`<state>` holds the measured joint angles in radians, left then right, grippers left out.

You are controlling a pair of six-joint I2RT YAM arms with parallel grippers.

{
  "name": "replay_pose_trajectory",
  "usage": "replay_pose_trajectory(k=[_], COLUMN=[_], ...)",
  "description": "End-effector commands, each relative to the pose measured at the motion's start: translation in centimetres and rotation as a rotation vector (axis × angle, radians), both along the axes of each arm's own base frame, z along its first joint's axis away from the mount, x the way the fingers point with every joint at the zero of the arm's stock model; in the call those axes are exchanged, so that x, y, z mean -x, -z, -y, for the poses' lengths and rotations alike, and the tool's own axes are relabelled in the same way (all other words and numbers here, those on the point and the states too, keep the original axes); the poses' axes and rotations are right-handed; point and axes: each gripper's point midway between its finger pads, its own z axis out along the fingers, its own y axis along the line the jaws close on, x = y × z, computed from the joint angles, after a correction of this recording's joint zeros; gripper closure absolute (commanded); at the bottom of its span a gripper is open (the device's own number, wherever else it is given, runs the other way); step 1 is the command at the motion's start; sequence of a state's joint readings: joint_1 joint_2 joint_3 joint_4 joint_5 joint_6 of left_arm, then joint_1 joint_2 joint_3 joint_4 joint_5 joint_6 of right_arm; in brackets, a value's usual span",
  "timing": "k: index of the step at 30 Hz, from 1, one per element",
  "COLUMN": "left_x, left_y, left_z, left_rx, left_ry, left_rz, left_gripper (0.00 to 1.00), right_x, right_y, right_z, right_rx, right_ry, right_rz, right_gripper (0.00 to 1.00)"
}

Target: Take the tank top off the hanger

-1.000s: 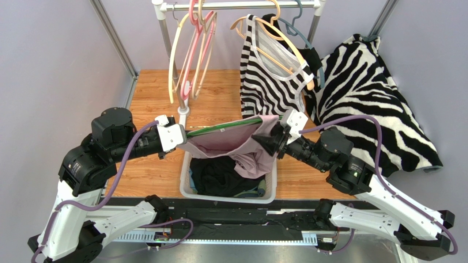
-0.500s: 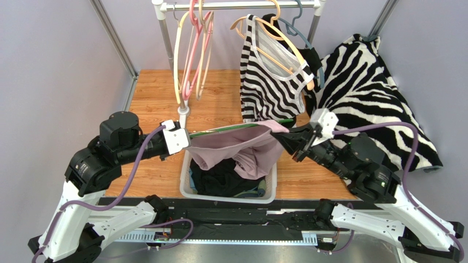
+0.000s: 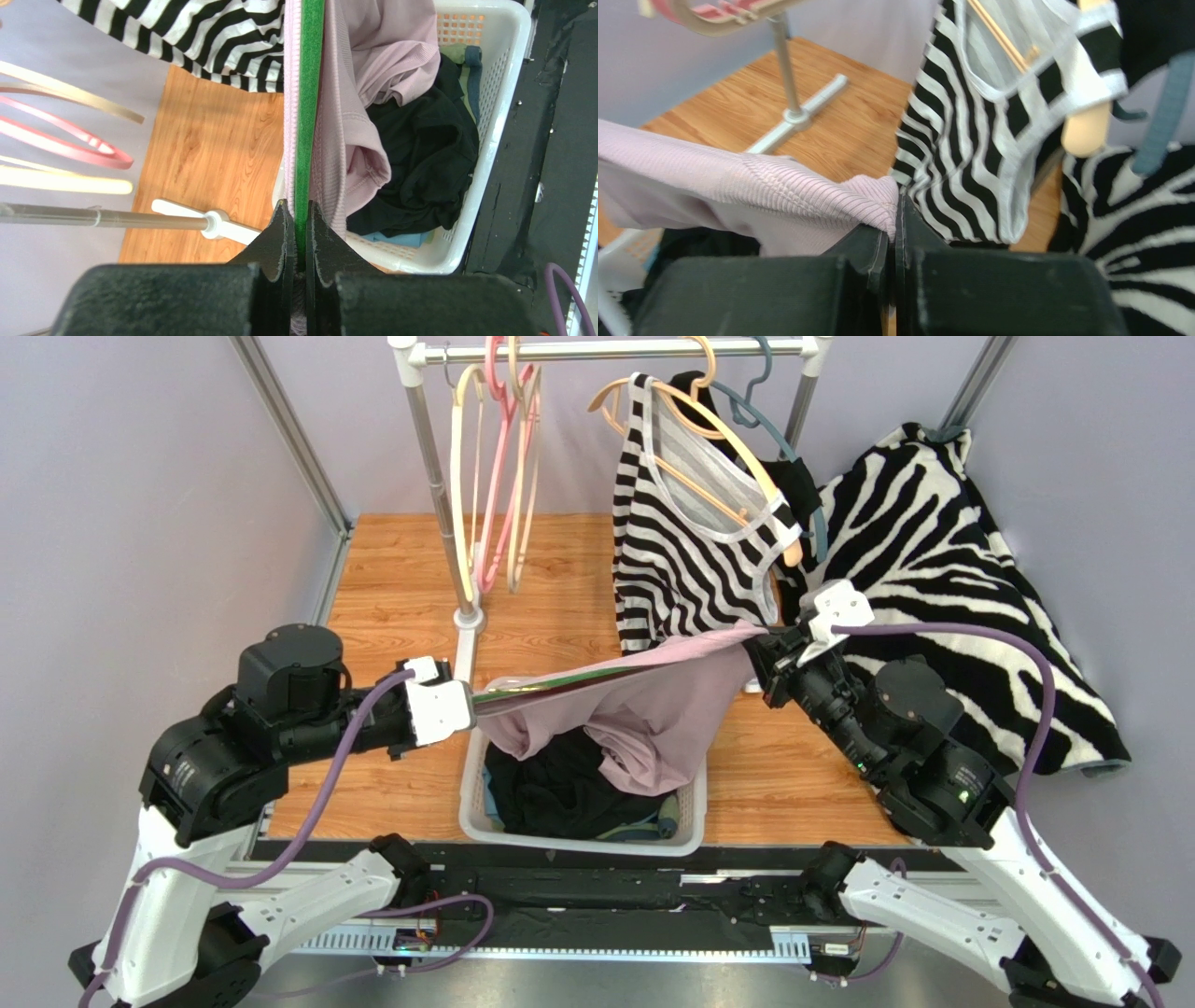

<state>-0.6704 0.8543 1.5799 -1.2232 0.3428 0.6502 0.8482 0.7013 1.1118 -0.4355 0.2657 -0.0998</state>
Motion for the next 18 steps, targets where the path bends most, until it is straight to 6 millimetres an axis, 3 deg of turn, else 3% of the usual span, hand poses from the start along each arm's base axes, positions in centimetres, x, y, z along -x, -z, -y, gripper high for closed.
replay_pose_trajectory(k=[1, 2, 6, 9, 12, 13, 14, 15, 16, 18], left_x=[2.2, 2.5, 2.6, 2.8, 2.8, 2.5, 2.4, 2.2, 2.0, 1.6], left_y=[-2.9, -2.5, -2.8, -3.8, -4.7, -4.8, -5.1, -5.6, -6.0, -6.4], left_z=[-1.0, -1.2, -1.4, -1.2, -0.7, -0.4, -0.2, -0.1, 0.0, 0.3], left_rx=[0.051, 0.040, 0.049, 0.084, 0.106, 0.106, 0.111, 0.116, 0.129, 0.138], left_ry=[0.047, 0.053, 0.044, 0.052, 0.070, 0.073, 0.073, 0.072, 0.062, 0.055], left_rz=[0.075, 0.064, 0.078, 0.097, 0.095, 0.089, 0.093, 0.098, 0.101, 0.099], left_gripper=[1.00, 1.00, 1.00, 1.00, 1.00, 1.00, 1.00, 1.00, 1.00, 1.00], right_x=[-1.7, -2.4, -2.6, -2.3, -0.7, 0.6, 1.3, 2.4, 3.1, 4.1], right_y=[2.0, 2.4, 3.5, 4.5, 5.1, 5.2, 6.0, 5.6, 5.6, 5.0], right_z=[2.3, 3.2, 2.9, 1.3, -1.1, -2.2, -2.5, -2.3, -2.4, -1.1], right_rx=[-0.009, -0.017, -0.012, -0.034, -0.025, -0.014, 0.040, 0.049, 0.063, 0.095], right_ry=[0.088, 0.119, 0.086, 0.010, -0.151, -0.253, -0.309, -0.347, -0.373, -0.355], right_rz=[-0.081, -0.100, -0.140, -0.197, -0.221, -0.219, -0.197, -0.154, -0.130, -0.046], right_gripper=[1.00, 1.00, 1.00, 1.00, 1.00, 0.98, 0.89, 0.82, 0.62, 0.42])
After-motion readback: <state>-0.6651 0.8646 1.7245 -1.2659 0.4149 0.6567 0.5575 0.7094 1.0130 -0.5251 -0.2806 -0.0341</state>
